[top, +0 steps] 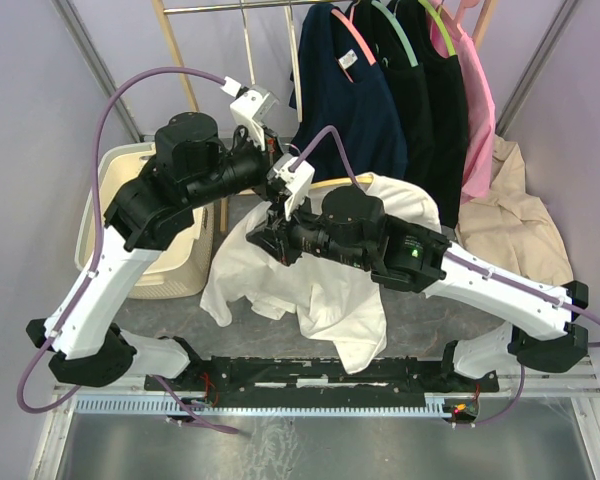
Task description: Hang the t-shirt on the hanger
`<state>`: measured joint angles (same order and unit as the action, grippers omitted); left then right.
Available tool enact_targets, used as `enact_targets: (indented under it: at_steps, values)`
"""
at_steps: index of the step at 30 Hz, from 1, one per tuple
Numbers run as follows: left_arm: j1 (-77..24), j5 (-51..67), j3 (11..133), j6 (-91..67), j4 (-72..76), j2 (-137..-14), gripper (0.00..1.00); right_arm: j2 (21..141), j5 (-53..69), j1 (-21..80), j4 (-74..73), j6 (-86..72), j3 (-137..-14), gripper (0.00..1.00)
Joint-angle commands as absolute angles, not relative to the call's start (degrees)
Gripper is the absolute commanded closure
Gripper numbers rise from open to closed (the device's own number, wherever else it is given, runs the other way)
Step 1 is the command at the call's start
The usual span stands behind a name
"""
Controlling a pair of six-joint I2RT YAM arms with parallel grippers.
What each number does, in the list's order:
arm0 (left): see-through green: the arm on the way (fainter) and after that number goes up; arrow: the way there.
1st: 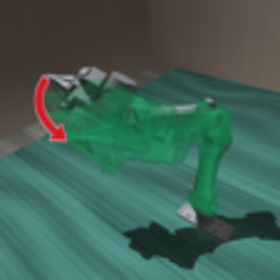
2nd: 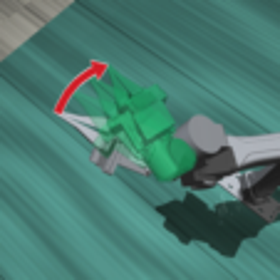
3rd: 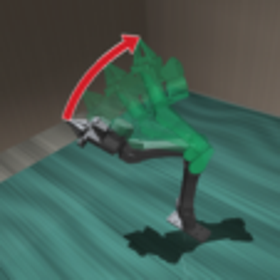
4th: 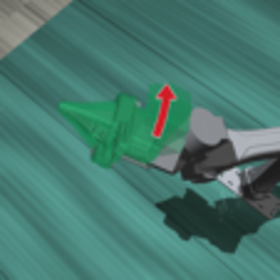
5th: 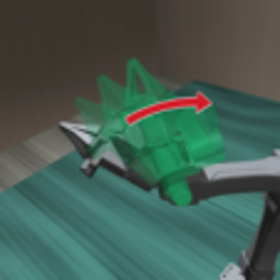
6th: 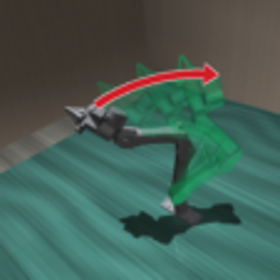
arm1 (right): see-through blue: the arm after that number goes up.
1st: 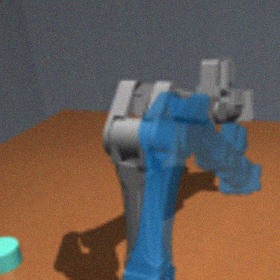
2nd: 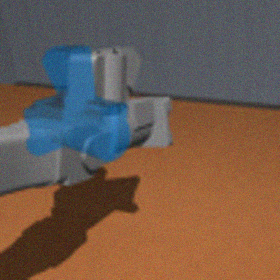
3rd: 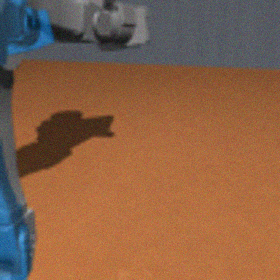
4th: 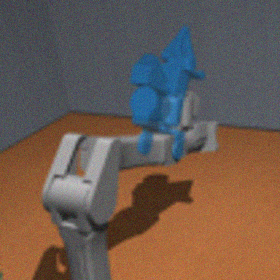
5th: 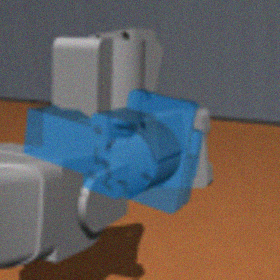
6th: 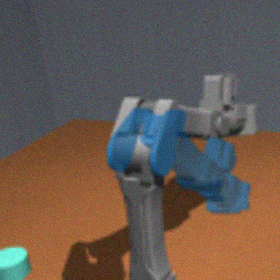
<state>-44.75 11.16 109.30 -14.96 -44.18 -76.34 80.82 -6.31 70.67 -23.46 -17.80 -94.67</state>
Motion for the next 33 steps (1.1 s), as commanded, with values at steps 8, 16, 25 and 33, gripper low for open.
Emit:
enact_targets:
  at_steps: [8, 16, 25, 33]
  values:
    - [-45.48, 13.05, 112.09, -16.81, -40.61, -74.01, 0.97, 74.69, 2.43, 72.47, -32.89, -17.24, -98.27, 0.37]
    - [-45.45, 15.44, 111.53, -14.76, -43.93, -72.64, 0.97, 64.91, 1.07, 72.46, -45.88, -14.74, -103.30, 0.27]
    - [-45.49, 22.16, 112.47, -12.86, -47.37, -70.98, 0.97, 54.64, -18.92, 72.46, -60.23, -9.26, -106.72, 0.27]
    - [-45.52, 27.06, 114.19, -11.95, -49.13, -70.40, 0.97, 51.88, -20.90, 72.51, -66.08, -9.10, -106.08, 0.27]
